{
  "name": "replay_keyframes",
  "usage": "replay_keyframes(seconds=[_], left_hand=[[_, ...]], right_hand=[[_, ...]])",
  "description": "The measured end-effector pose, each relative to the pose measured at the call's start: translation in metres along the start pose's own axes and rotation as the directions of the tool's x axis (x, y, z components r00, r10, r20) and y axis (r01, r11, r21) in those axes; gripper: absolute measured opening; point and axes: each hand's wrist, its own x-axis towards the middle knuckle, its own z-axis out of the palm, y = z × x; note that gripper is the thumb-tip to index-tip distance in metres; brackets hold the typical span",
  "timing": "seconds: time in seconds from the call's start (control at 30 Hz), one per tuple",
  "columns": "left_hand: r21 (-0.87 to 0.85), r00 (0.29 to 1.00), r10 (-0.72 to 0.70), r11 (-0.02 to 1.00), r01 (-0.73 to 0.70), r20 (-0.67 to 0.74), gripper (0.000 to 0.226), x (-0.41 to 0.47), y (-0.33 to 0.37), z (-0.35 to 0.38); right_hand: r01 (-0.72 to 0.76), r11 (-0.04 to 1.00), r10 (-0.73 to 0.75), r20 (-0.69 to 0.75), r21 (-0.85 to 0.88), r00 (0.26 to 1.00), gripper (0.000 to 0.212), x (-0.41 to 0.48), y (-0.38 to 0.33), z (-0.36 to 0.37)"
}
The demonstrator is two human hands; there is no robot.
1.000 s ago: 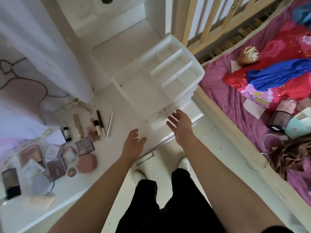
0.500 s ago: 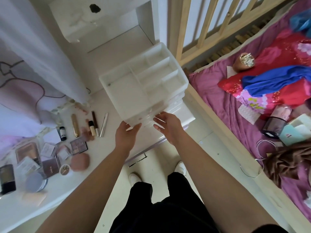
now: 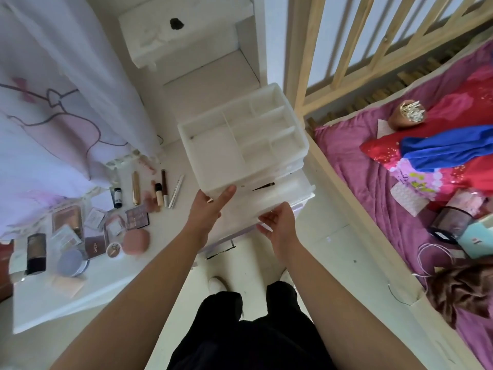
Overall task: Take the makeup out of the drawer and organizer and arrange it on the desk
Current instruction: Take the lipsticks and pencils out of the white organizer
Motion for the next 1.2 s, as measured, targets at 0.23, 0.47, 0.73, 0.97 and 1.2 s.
replay_keyframes(seconds=[0.23,0.47,0.73,0.97,1.2], left_hand=[[-0.021,0.989,0.027,0.999,-0.030,-0.144,0.073,0.004,0.017,-0.006],[0.091,0.998,0.021,0.996,-0.017,-0.051,0.067,-0.008,0.009,-0.015],[0.392,0.990,0.101,0.910,-0.134,0.103,0.058,-0.031,-0.031,-0.030],[0.789,0.882,0.342,0.417,-0.451,0.323,0.079,-0.052,-0.054,-0.021],[0.868,0.811,0.313,-0.127,-0.479,0.494,0.082,-0.044,-0.055,0.009]], right_hand=[[0.013,0.999,-0.015,-0.038,-0.043,0.999,0.021,-0.023,0.022,-0.017],[0.082,0.989,-0.103,-0.166,-0.127,0.981,0.019,-0.045,0.024,-0.012],[0.092,0.933,-0.145,-0.130,-0.347,0.981,0.019,-0.067,0.020,-0.016],[0.135,0.280,-0.622,-0.072,-0.951,0.780,0.034,-0.075,0.003,-0.027],[0.279,-0.782,-0.116,0.571,-0.557,0.813,0.095,-0.036,-0.052,-0.029]])
